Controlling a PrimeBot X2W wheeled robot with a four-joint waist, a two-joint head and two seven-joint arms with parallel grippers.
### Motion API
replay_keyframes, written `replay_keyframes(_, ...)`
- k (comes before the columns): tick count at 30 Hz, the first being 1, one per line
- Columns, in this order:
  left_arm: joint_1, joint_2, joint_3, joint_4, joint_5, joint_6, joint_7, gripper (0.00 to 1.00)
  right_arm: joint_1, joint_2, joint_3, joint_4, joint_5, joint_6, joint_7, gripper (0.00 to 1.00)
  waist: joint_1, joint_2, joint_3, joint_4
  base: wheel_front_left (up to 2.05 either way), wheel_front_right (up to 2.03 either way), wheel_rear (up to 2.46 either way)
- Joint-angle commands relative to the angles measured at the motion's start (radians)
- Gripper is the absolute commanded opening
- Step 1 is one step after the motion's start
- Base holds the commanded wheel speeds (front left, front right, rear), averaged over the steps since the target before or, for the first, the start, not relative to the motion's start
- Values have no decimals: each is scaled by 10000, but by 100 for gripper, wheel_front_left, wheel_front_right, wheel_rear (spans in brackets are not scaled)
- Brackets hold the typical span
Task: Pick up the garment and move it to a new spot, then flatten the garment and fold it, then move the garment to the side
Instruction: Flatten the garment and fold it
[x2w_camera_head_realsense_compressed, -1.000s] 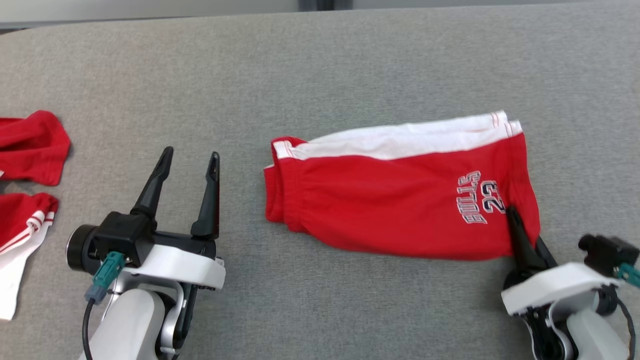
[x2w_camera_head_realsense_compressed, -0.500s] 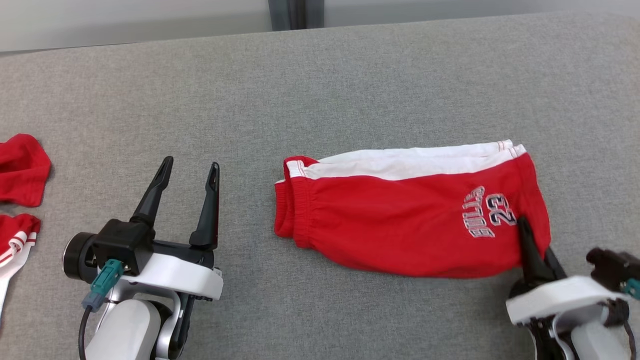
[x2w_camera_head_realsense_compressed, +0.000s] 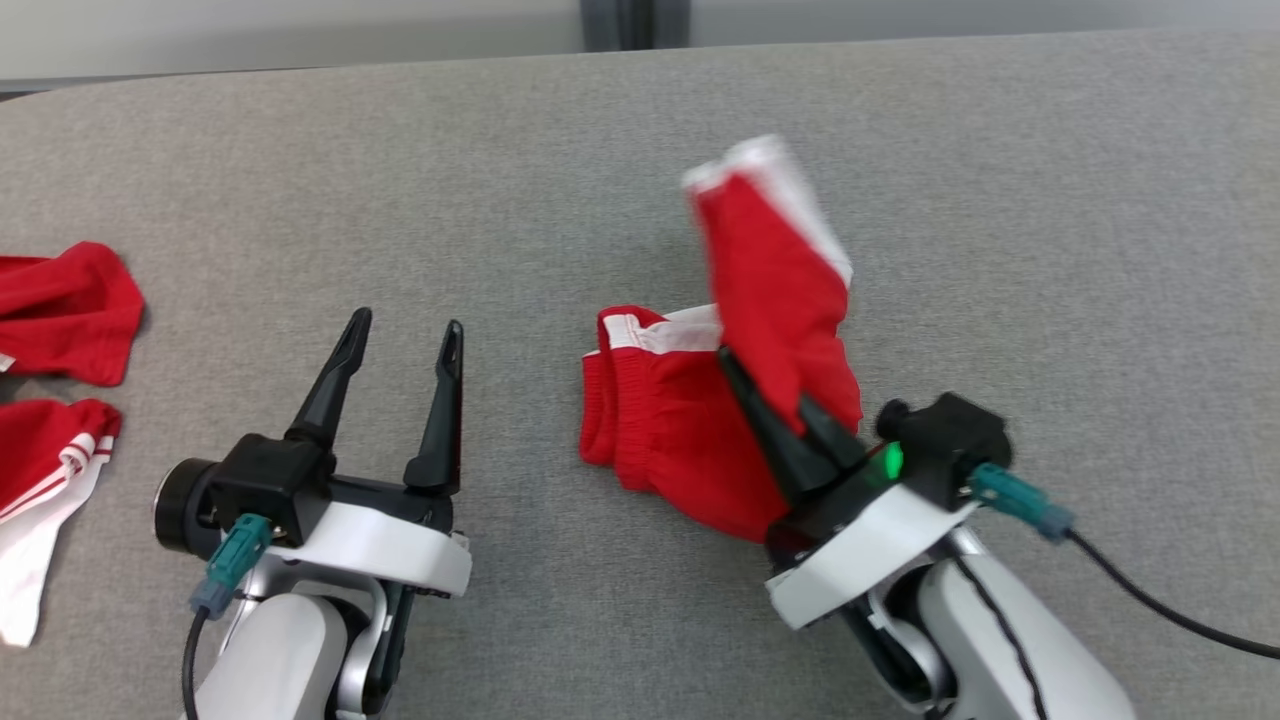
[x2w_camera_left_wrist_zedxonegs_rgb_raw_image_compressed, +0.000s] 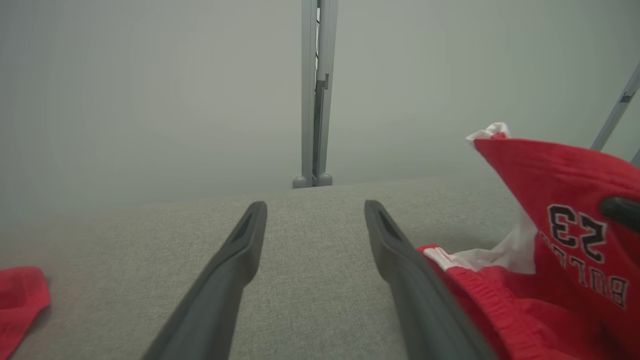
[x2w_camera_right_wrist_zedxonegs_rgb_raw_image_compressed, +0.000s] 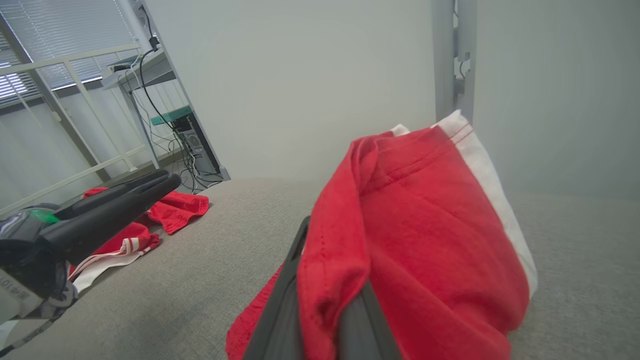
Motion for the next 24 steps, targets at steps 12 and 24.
replay_keyframes(12, -401, -246, -221, 338, -85, -148, -273, 100, -955, -28, 1939, 1951, 987, 3, -336, 90, 0, 0, 217, 483, 0, 0, 0)
replay_keyframes(24, -503, -206, -220, 496, -112, -131, -392, 100, -687, -33, 3869, 1865, 1708, 3, -280, 100, 0, 0, 228, 339, 0, 0, 0)
